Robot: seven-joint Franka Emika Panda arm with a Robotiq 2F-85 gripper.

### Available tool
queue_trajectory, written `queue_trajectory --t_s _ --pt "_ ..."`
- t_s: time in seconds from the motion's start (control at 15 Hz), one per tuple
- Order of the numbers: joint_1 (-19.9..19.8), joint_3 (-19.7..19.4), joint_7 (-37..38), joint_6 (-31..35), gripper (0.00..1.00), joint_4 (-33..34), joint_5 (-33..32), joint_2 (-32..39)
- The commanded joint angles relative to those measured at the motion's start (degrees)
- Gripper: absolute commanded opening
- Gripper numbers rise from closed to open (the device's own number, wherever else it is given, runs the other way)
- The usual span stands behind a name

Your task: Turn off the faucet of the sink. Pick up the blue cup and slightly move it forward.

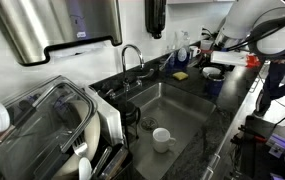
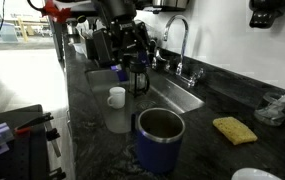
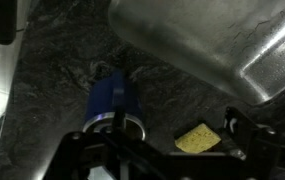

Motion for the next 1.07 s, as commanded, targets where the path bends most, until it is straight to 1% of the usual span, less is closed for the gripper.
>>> queue_trajectory --t_s 0.0,0.27,0.33,0.47,0.67,1.0 --pt "-1.6 -1.6 -8.1 6.6 1.0 0.0 1.0 3.7" --pt "-2.2 -2.9 -14.8 9.4 1.0 0.0 3.2 7.2" --pt "-3.1 -2.4 -14.5 9.0 1.0 0.0 2.9 7.8" --pt "-5.0 -1.2 -11.5 7.4 1.0 0.0 1.7 8.7" --pt "-6.4 -1.0 -9.0 6.8 1.0 0.0 1.0 10.2" --pt "-6.8 -1.3 -5.3 6.2 1.0 0.0 -0.8 13.0"
